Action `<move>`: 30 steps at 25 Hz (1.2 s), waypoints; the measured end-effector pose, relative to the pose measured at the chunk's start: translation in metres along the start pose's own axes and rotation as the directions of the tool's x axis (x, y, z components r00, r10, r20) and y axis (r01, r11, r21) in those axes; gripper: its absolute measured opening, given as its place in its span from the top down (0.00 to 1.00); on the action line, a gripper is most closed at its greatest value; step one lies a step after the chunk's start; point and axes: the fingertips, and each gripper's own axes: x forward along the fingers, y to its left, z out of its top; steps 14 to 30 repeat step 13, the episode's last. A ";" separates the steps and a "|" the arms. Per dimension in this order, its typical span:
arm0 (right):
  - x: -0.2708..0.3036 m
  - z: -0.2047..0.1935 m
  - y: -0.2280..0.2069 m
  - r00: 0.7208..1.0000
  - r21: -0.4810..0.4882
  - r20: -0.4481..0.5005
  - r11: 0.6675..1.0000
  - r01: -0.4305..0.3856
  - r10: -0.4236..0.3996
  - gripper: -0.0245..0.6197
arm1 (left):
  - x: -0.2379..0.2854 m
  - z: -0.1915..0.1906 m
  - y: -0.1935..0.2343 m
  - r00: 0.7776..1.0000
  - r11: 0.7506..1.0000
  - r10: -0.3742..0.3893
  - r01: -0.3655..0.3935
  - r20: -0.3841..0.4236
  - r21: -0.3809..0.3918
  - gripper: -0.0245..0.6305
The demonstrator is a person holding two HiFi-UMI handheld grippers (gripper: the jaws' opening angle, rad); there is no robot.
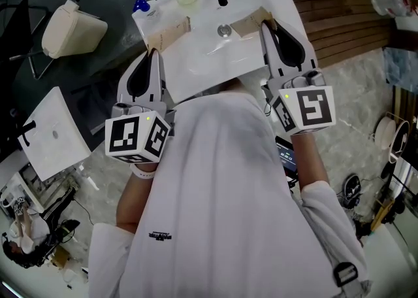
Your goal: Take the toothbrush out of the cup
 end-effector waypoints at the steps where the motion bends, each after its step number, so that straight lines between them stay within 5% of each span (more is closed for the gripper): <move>1: -0.001 0.000 0.000 1.000 0.000 -0.001 1.000 0.001 -0.001 0.92 | 0.000 0.000 -0.001 1.000 1.000 -0.001 0.001 0.000 0.000 0.95; 30: -0.006 -0.002 -0.003 1.000 -0.006 -0.008 1.000 0.000 -0.001 0.92 | 0.002 0.005 -0.004 1.000 1.000 -0.002 0.002 0.012 0.002 0.95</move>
